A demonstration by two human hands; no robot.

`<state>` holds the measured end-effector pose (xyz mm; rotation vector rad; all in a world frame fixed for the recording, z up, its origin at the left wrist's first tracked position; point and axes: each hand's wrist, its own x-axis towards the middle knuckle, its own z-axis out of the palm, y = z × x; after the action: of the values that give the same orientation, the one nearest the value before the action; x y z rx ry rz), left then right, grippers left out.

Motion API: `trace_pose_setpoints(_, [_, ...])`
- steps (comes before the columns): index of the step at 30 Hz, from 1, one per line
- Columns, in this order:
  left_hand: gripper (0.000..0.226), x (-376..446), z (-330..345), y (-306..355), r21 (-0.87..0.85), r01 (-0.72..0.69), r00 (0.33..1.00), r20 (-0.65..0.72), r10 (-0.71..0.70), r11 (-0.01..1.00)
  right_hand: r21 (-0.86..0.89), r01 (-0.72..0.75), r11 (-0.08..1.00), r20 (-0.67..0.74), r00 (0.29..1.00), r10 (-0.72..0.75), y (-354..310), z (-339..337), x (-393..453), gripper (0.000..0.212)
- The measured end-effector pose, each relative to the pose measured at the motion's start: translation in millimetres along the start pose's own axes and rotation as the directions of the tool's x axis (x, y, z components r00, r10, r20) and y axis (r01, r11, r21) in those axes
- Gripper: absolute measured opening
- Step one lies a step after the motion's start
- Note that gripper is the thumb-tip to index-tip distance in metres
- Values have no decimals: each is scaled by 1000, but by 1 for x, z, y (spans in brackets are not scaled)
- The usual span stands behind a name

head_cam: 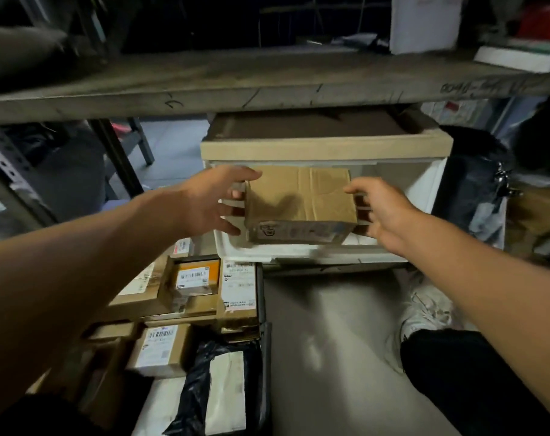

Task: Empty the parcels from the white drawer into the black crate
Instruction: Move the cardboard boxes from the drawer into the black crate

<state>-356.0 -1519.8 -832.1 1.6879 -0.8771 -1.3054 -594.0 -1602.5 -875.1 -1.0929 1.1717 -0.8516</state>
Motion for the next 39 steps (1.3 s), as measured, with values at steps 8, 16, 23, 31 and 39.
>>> trace_pose_setpoints(8, [31,-11,-11,-21,-155,-124,977,-189,94,980,125,2,992,76,997,-11,2,19,-8,7])
trace_pose_setpoints(16, [45,-15,-20,-25,-144,-36,984,-179,9,989,185,23,982,133,990,-48,-1,32,-3,20])
trace_pose_setpoints(23, [52,-10,-19,-29,-161,-78,974,-223,41,984,99,65,993,161,984,-80,3,36,-2,20])
trace_pose_setpoints(31, [50,-11,-21,-31,-54,-151,962,-239,134,987,43,82,996,150,985,-87,5,38,0,21])
trace_pose_setpoints(39, [37,-15,-15,-36,-20,-109,973,-206,103,994,18,87,996,170,981,-89,3,44,-7,31])
